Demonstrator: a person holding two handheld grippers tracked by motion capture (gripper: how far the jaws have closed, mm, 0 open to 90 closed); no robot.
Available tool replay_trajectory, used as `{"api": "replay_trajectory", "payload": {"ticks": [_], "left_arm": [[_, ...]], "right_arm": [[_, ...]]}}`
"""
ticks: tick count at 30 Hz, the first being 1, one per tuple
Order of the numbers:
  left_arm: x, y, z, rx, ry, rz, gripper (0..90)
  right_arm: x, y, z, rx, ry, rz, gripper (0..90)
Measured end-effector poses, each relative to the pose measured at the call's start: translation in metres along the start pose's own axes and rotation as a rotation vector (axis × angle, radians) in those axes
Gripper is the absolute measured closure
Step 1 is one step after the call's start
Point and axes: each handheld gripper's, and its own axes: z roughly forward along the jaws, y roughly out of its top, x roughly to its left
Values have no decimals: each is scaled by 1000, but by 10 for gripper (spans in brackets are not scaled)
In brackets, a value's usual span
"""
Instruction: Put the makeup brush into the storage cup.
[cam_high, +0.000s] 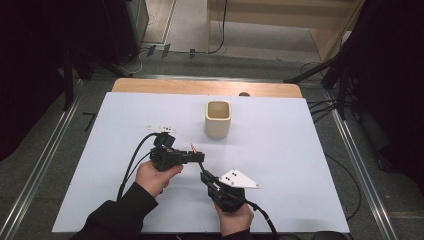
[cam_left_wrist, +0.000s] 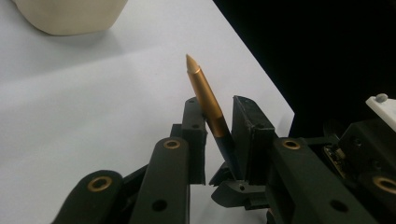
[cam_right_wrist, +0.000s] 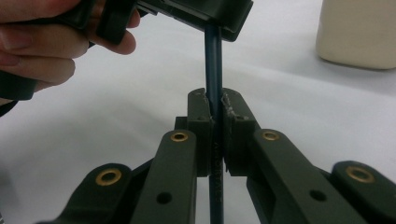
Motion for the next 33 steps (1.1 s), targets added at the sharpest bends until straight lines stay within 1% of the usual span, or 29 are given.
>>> {"api": "replay_trajectory", "payload": {"ticks": [1,2,4,5,7,9,10,11,12,13,14,15,16,17,18,19,20,21,22,23,24,25,26,27,28,29,31,32,33], "left_arm": [[0,0,0,0,-2,-2,782],[1,0,0,7,-11,-12,782],[3,0,0,8,-32,-37,802],[4,0,0,11,-49,-45,811],[6,0,0,8,-75,-66,839],[7,0,0,3,-85,-81,840],[7,0,-1,1,-81,-82,841],[7,0,-2,0,-81,-83,841],[8,1,-3,-1,-77,-77,841],[8,1,-4,-1,-64,-72,840],[8,1,-4,-1,-64,-72,840],[8,2,-6,-1,-56,-66,840],[8,2,-6,0,-50,-66,840],[8,2,-7,1,-45,-65,840],[8,2,-7,3,-45,-66,840],[9,3,-8,3,-34,-59,840],[9,3,-8,3,-34,-59,840],[9,3,-9,11,-31,-55,840],[8,3,-9,11,-26,-50,839],[8,4,-9,15,-22,-42,839],[8,4,-10,19,-17,-37,839],[8,4,-10,21,-13,-34,839],[8,4,-10,25,-9,-30,839],[8,5,-11,25,-8,-25,839],[9,5,-12,27,-2,-19,839],[9,5,-12,27,-2,-19,839],[9,6,-14,31,7,-11,839],[9,6,-15,32,12,-5,839],[9,6,-15,34,16,-3,839]], "right_arm": [[0,0,1,8,0,3,844],[0,0,1,8,0,3,844],[0,0,2,19,0,0,844],[1,0,2,27,-2,1,844],[1,0,3,37,-3,-8,843],[2,0,3,34,-8,-17,840],[2,2,3,37,-8,-23,830],[2,3,2,35,-10,-32,763],[2,3,2,35,-10,-32,763],[0,5,1,53,-10,-31,690],[0,5,1,53,-10,-31,690],[-1,6,1,57,-8,-29,651],[-2,7,1,71,-6,-23,615],[-4,8,0,88,1,-30,551],[-4,8,0,88,1,-30,551],[-5,10,1,112,8,-27,471],[-5,10,1,112,8,-27,471],[-6,11,2,128,19,-23,454],[-7,13,2,139,26,-28,388],[-7,13,2,139,26,-28,388],[-8,14,4,152,37,-33,354],[-8,15,6,176,52,-31,323],[-9,16,7,203,75,-25,325],[-10,17,9,215,91,-22,323],[-10,19,11,240,117,-24,307],[-10,19,11,240,117,-24,307],[-9,21,13,263,135,-30,292],[-9,23,14,277,145,-46,276],[-9,24,14,281,150,-52,263]]}}
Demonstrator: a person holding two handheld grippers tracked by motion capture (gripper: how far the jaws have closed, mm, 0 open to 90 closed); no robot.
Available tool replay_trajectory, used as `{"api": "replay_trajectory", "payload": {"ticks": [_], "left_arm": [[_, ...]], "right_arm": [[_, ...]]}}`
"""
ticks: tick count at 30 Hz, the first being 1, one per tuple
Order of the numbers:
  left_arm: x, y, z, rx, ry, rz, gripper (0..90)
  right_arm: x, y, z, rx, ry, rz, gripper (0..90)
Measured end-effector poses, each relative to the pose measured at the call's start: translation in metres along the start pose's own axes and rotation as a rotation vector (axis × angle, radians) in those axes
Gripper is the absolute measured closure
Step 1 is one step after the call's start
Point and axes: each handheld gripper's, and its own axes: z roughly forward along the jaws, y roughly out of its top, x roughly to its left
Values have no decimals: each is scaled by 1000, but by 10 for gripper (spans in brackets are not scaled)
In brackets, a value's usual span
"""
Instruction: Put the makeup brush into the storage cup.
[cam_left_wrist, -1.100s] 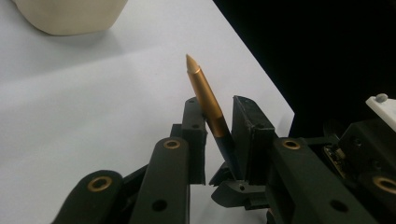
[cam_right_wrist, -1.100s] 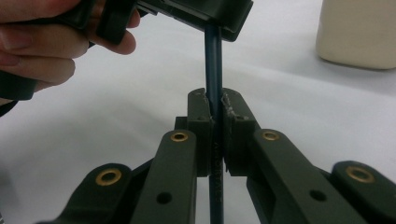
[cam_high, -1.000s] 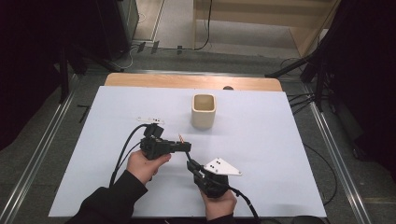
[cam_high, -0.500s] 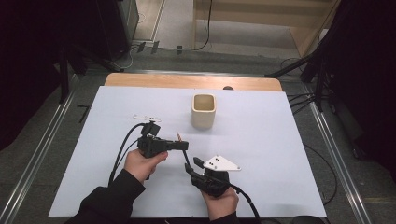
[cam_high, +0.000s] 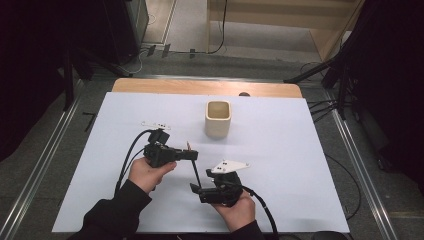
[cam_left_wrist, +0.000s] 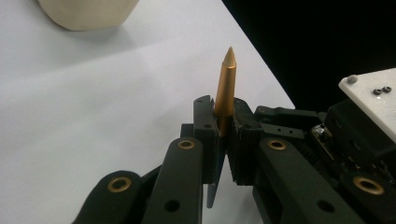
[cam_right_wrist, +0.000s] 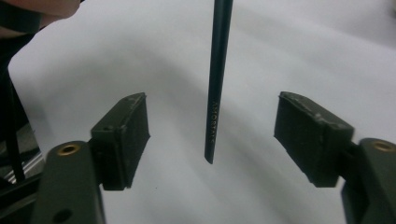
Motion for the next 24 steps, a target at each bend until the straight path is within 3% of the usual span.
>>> {"api": "replay_trajectory", "payload": {"ticks": [9,15,18,24], "left_arm": [[1,1,-3,38,12,34,838],[2,1,-3,70,13,43,837],[3,2,-4,77,8,43,837],[3,3,-3,102,-3,66,837]], "right_arm": [[-9,12,2,46,110,-21,262],[-11,21,-1,85,104,-88,272],[-13,23,-3,109,124,-125,276],[-27,25,-7,116,214,-121,285]]}}
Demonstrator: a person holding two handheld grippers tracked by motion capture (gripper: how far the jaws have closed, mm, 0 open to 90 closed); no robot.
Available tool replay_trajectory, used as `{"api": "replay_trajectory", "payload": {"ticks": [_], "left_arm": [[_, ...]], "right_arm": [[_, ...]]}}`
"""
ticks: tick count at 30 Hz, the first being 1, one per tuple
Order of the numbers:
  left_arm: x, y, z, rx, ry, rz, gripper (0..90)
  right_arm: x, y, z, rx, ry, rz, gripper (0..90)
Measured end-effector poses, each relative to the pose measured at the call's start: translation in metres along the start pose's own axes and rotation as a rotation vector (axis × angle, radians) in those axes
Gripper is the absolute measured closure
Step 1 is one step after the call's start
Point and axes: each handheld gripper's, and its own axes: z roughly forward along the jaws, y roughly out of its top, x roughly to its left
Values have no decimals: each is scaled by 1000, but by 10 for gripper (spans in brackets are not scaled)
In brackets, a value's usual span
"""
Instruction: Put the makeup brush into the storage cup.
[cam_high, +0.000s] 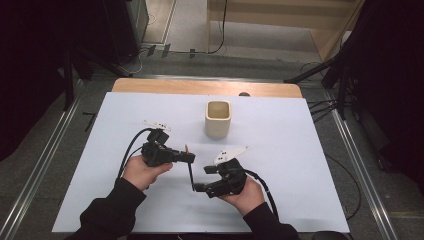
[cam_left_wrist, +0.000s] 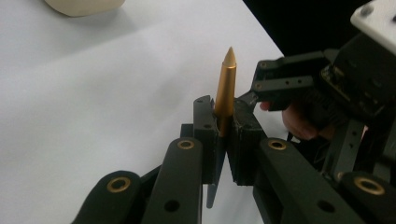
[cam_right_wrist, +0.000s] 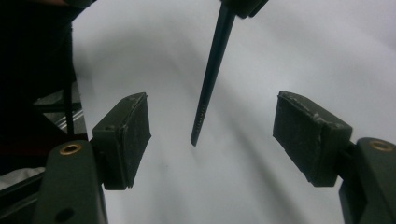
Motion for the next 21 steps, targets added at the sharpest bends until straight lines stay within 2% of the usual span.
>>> {"api": "replay_trajectory", "payload": {"ticks": [4,6,11,14,16,19,21], "left_arm": [[0,1,1,15,-7,15,836],[1,1,2,23,-12,21,836],[3,2,1,38,-22,62,836],[3,3,0,47,-27,84,836],[3,3,0,48,-47,88,835],[3,3,1,57,-54,107,835],[4,3,2,66,-54,109,835]], "right_arm": [[-9,-1,-2,-3,38,-16,304],[-10,0,0,4,65,-7,304],[-17,1,2,2,115,-16,306],[-21,1,2,-7,139,-12,311],[-24,1,1,-22,163,7,317],[-23,1,2,-30,175,16,318],[-21,2,2,-39,180,5,320]]}}
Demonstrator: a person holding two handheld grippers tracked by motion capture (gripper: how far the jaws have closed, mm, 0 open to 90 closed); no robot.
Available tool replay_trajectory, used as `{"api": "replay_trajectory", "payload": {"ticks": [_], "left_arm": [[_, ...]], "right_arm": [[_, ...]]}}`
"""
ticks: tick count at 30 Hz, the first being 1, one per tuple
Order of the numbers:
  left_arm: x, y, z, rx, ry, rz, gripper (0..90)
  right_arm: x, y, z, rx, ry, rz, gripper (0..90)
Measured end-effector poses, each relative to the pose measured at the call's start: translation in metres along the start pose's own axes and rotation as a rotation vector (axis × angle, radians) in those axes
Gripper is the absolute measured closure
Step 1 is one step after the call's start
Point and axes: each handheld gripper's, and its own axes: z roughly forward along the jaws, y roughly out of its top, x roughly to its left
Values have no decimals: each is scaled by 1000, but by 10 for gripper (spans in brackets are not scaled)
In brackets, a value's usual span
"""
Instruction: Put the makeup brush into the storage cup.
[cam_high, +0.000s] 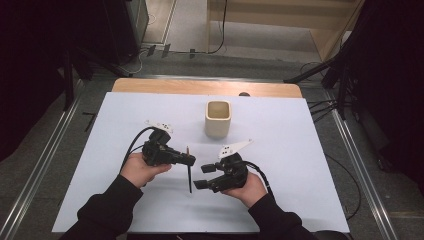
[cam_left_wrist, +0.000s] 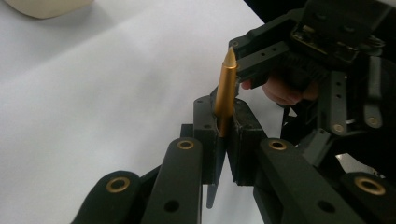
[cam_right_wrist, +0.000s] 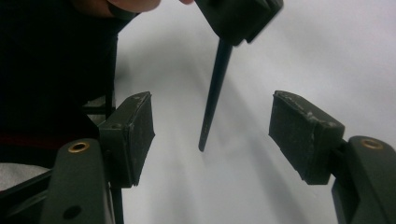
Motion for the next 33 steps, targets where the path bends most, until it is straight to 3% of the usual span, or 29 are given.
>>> {"api": "replay_trajectory", "payload": {"ticks": [10,12,16,21,33], "left_arm": [[-1,2,4,-2,-50,37,834],[-1,2,5,-10,-78,35,834],[-2,2,7,-7,-78,37,833],[-2,2,7,-36,-105,33,834],[-5,2,11,-59,-101,27,834]], "right_arm": [[-2,1,4,-52,16,35,370],[-2,1,5,-55,14,39,390],[-1,0,7,-69,4,37,459],[-2,-1,9,-82,6,80,519],[-2,-1,10,-115,5,120,705]]}}
